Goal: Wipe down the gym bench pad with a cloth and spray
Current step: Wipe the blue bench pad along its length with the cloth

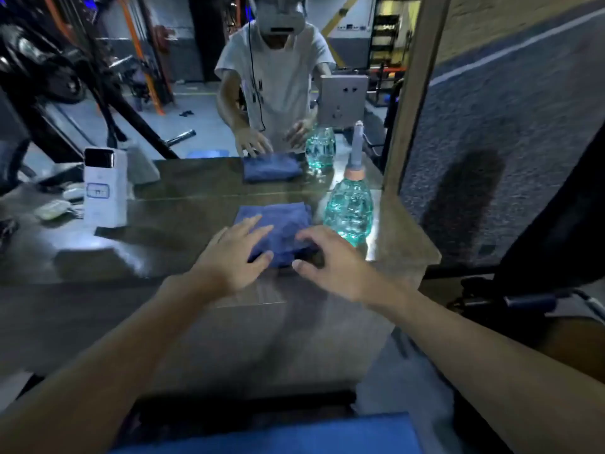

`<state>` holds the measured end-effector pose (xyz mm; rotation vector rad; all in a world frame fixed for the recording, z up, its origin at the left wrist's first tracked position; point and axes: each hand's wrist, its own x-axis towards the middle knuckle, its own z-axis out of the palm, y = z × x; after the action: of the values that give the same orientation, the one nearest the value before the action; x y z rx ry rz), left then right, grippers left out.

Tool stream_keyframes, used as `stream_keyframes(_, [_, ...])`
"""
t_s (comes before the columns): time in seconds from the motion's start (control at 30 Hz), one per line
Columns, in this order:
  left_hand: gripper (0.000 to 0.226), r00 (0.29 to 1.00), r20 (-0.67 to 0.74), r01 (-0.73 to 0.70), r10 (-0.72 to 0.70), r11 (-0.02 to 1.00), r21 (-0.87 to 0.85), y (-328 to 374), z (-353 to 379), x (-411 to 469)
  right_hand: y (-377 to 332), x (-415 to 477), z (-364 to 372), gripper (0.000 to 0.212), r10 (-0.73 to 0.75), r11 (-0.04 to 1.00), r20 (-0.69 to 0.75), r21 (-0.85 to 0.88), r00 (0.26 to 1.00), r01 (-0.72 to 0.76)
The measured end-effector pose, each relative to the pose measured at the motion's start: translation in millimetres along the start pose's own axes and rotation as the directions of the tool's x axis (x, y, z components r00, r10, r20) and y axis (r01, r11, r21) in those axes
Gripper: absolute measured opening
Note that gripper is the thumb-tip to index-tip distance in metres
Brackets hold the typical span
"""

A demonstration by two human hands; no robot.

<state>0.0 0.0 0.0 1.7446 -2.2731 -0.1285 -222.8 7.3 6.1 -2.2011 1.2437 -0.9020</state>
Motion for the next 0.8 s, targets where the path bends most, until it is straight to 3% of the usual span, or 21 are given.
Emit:
stream_keyframes(0.07, [0.096,0.994,0.092,-0.063,0.056,0.995,0.079,-8.4,0.2,-5.9,4.3,12.8,11.8,0.067,-0.042,0.99,0.091,-0.133,0.995,0.053])
stream_keyframes(0.17, [0.092,0.989,0.029,-0.149,0.146,0.978,0.145,-18.9,5.3,-17.0,6.1,22.2,23.4,0.089,-0.007,0.934,0.2,-0.348,0.98,0.078])
stream_keyframes(0.23, [0.088,0.98,-0.02,-0.194,0.2,0.968,0.158,-25.6,7.7,-23.5,8.7,22.5,27.7,0.085,-0.071,0.864,0.171,-0.481,0.983,0.146])
stream_keyframes(0.37, [0.066,0.939,-0.184,-0.262,0.292,0.95,0.17,-29.9,12.3,-33.9,8.3,19.3,32.0,0.059,-0.232,0.795,0.146,-0.541,0.962,0.274])
stream_keyframes(0.5, [0.048,0.872,-0.346,-0.333,0.345,0.938,0.096,-30.3,15.6,-40.7,-0.7,12.5,30.9,0.041,-0.327,0.768,0.131,-0.54,0.936,0.344])
stream_keyframes(0.6, [0.037,0.87,-0.377,-0.346,0.317,0.938,-0.009,-21.5,4.5,-51.6,-9.4,5.6,23.3,0.032,-0.35,0.793,0.095,-0.5,0.932,0.348])
stream_keyframes(0.67, [0.04,0.881,-0.395,-0.315,0.261,0.946,-0.078,-4.6,-5.6,-64.0,-15.6,-6.3,15.5,0.03,-0.331,0.877,0.047,-0.354,0.942,0.326])
stream_keyframes(0.8, [0.025,0.91,-0.413,-0.227,0.044,0.885,-0.406,45.5,-27.7,-98.5,-27.9,-47.1,-8.7,0.025,-0.26,0.966,-0.111,-0.047,0.959,0.256])
